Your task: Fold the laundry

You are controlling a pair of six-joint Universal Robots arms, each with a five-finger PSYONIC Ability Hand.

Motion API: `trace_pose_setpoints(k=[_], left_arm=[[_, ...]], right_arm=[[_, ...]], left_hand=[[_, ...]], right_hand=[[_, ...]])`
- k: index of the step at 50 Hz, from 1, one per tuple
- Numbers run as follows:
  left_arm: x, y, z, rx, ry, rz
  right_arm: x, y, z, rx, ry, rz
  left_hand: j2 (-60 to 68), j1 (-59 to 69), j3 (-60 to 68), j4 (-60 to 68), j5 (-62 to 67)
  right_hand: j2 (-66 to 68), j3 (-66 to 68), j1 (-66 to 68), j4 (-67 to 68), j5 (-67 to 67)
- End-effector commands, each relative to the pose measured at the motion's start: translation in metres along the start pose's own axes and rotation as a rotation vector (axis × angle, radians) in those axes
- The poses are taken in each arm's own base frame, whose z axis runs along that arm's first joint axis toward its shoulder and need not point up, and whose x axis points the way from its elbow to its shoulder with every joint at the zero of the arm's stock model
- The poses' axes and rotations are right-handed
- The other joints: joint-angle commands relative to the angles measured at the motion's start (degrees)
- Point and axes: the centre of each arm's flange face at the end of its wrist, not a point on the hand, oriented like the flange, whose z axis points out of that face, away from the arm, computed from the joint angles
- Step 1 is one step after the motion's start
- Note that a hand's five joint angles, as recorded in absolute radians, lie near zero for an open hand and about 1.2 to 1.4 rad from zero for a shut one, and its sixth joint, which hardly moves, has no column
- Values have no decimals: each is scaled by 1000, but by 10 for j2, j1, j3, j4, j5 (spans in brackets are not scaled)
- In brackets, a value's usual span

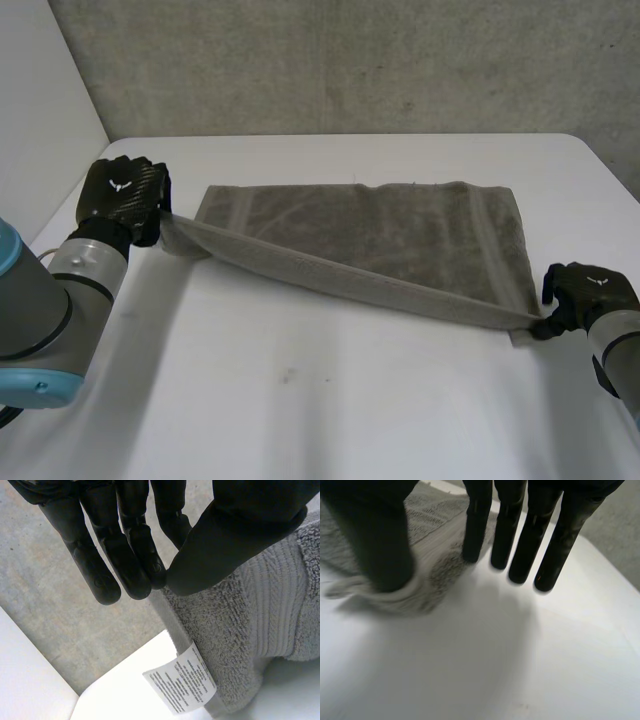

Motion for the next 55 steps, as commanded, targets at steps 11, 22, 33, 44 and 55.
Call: trace_pose_setpoints(k=[11,22,33,44,55], left_arm=[[1,-12,-25,-90,39,7],[12,0,-91,-475,219,114],[12,-12,-103,-419,288,223],[30,5,-19,-252,241,184],[31,13,82,-67,48,124]], right_arm=[[6,-77,-37,199,-148,-280],[1,-91,-108,153,-175,-982],[5,-79,-111,54,-266,-1144],[-1,-69,-21,21,-265,-1051],[-20,-93,74,287,-46,-933]], left_hand=[[101,110,102,102,103],[101,110,102,102,103],[101,110,102,102,103],[101,110,102,102,103],[101,110,102,102,103]], right_hand=[[345,347,404,348,368],[345,347,404,348,368],[345,347,404,348,368],[345,347,404,348,368],[345,347,404,348,368]])
